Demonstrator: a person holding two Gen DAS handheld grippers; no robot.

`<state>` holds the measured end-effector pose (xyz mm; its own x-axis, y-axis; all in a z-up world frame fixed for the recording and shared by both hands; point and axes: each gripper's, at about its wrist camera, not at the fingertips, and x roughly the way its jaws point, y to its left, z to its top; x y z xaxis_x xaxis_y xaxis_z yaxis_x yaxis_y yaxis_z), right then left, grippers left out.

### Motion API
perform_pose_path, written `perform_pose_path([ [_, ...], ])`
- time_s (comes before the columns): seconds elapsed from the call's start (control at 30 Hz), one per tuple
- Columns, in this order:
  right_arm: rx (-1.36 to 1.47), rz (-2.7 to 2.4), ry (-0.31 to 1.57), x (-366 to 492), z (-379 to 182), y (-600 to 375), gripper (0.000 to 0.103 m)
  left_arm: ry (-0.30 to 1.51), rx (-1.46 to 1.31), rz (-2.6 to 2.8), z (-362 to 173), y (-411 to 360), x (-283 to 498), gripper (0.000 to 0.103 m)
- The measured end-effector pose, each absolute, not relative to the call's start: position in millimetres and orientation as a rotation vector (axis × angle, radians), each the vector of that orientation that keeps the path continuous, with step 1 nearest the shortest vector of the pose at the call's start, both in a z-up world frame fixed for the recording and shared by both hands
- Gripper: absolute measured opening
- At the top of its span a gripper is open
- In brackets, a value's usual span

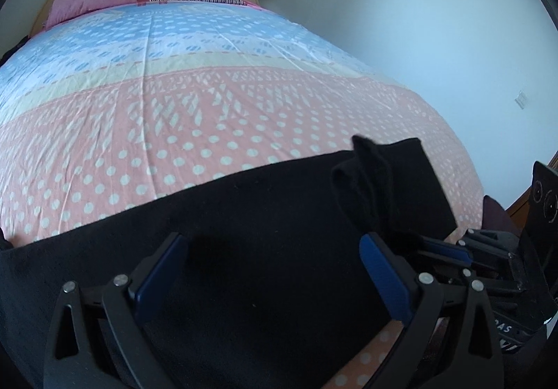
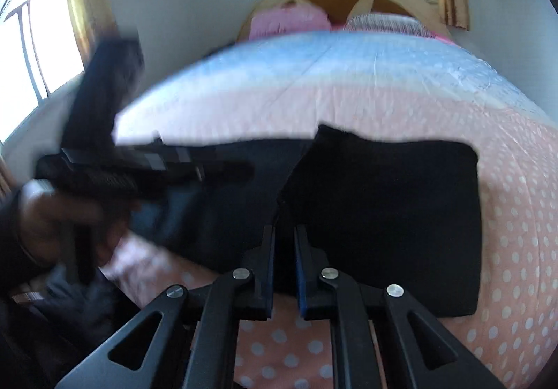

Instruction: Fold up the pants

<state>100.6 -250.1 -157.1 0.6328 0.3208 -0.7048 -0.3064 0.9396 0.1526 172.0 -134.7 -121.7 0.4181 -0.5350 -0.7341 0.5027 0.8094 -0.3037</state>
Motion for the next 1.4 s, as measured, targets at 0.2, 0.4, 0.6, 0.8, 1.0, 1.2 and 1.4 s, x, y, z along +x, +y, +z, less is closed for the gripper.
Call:
perform_pose_path([
  [0.2,0.100,0.380,0.749,92,-147,-276,0.040,0.944,-0.036,-0.739,-114,-159,171,0.101],
  [0.4,0.384,0.186,0.583,83,-134,-357,0.043,0.986,-0.052,-0.765,-120,-186,178,0.090],
  [0.6,0.551,0.078,0.493,70,-132,-396,0.053,0.980,-0.004,-0.768,-121,-214,176,0.080],
  [0.8,0.524,0.077,0.512,77,-131,-387,0.053,0.979,0.002,-0.736,-121,-224,180,0.045],
  [1.0,0.500,0.070,0.498,82,-132,-386,0.054,0.991,-0.079,-0.755,-112,-211,181,0.013],
  [1.2,0.490,0.068,0.476,77,-128,-384,0.056,0.946,-0.130,-0.781,-81,-187,170,0.012],
  [1.4,0.436,0.096,0.464,76,-124,-370,0.056,0.931,-0.215,-0.751,-61,-143,167,0.012],
])
